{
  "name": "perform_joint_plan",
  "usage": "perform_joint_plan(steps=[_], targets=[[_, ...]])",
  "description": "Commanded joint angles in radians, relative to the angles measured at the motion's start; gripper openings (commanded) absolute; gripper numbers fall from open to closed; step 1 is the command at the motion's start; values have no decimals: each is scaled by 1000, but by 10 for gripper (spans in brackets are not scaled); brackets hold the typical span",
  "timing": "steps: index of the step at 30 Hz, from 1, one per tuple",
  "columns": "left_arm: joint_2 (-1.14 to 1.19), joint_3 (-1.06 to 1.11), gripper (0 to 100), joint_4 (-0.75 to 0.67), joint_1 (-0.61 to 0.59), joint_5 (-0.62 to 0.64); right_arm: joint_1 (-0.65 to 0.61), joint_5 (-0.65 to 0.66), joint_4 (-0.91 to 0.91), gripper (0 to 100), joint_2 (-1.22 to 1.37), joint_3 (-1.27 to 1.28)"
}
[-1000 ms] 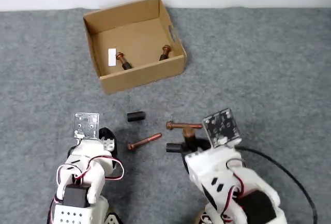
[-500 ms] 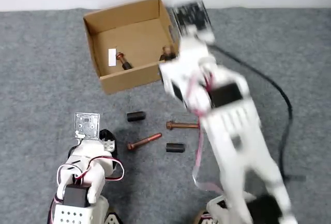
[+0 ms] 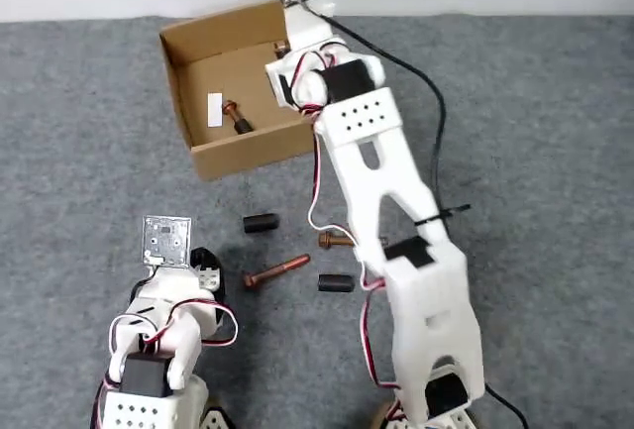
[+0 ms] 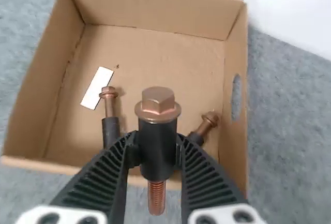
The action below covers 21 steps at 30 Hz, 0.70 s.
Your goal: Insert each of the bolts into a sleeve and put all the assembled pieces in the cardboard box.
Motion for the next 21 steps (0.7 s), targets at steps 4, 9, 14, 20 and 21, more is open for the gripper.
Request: perform_joint_plan(steps=[4,9,14,20,21], targets=[[-2,-7,5,5,-5,-5,-10,110,-48,8,234,-344],[-2,-7,5,5,-5,-5,-12,152,-36,8,410,-489],[-2,-7,5,5,-5,-5,-12,152,-22,9,507,-516],[-2,-7,5,0,-5,-5,-33,152,82,108,553,-516],[-2,-7,5,0,-5,-5,-38,152,99,128,553,-519]])
